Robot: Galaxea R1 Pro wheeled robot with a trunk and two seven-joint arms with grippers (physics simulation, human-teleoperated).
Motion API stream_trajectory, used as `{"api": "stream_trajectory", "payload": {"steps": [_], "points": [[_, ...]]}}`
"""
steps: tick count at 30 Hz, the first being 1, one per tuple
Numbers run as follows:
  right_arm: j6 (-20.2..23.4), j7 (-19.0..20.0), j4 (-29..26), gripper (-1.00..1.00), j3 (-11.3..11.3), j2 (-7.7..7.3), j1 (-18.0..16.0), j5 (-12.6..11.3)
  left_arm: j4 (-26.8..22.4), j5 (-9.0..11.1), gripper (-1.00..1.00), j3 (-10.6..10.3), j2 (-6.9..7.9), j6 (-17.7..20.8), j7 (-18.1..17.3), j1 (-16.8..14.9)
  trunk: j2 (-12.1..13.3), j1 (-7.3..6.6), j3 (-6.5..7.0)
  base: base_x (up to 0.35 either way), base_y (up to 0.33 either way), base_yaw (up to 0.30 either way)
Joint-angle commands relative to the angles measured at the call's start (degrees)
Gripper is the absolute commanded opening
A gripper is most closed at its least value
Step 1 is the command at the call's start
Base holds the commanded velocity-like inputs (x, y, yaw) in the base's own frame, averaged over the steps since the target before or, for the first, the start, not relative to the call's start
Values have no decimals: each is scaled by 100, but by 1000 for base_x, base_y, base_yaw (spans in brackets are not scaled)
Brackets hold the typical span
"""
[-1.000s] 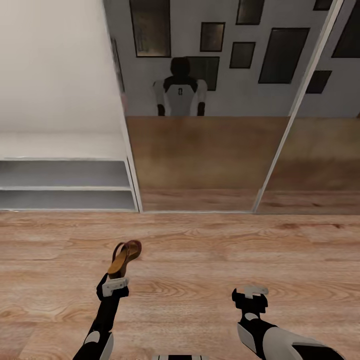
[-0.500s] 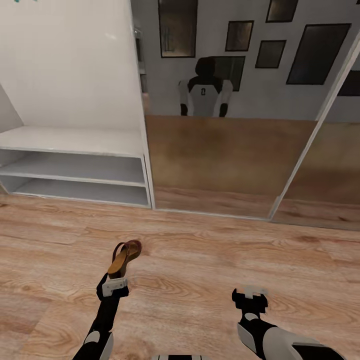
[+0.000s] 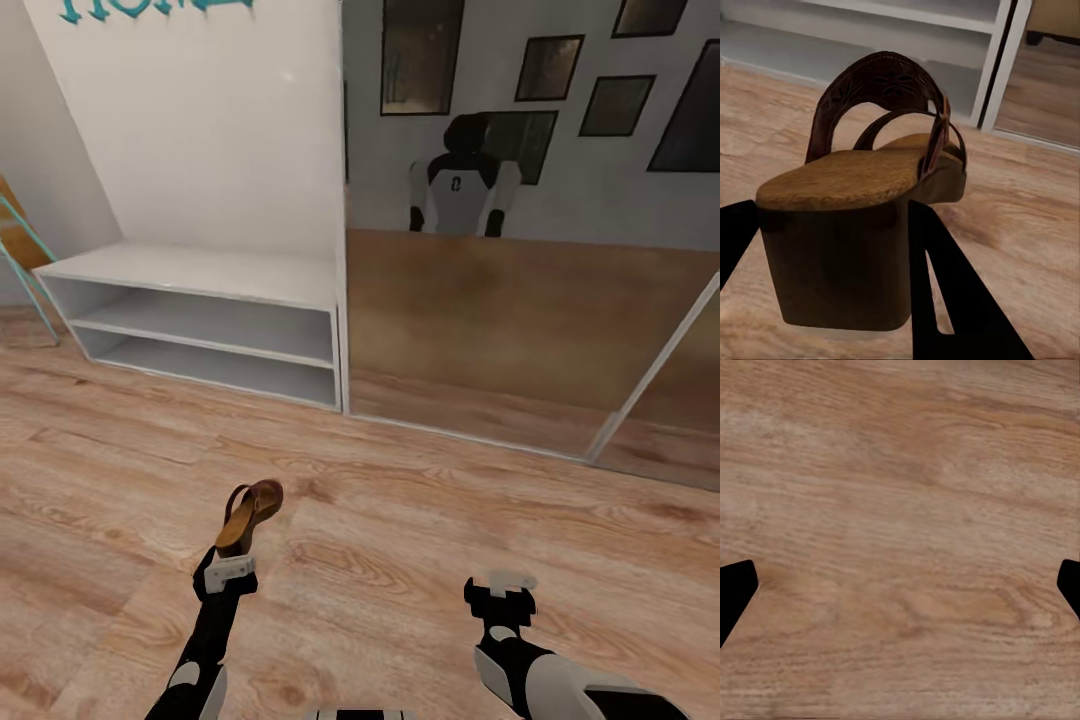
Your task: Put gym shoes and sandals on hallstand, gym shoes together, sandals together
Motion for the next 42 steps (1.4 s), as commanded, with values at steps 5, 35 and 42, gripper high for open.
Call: {"api": "stream_trajectory", "payload": {"steps": [5,35,42], "points": [[0,0,0,100,-2,0,-1,2,2,1,-100,-1,0,0,-2,0,0,0,0,-223,0,222],[0,0,0,100,4,0,0,2,-1,1,-100,7,0,0,-1,0,0,0,0,-107,-100,15],[0,0,0,100,4,0,0,3,2,1,-100,7,0,0,0,0,0,0,0,1,-5,193]]}}
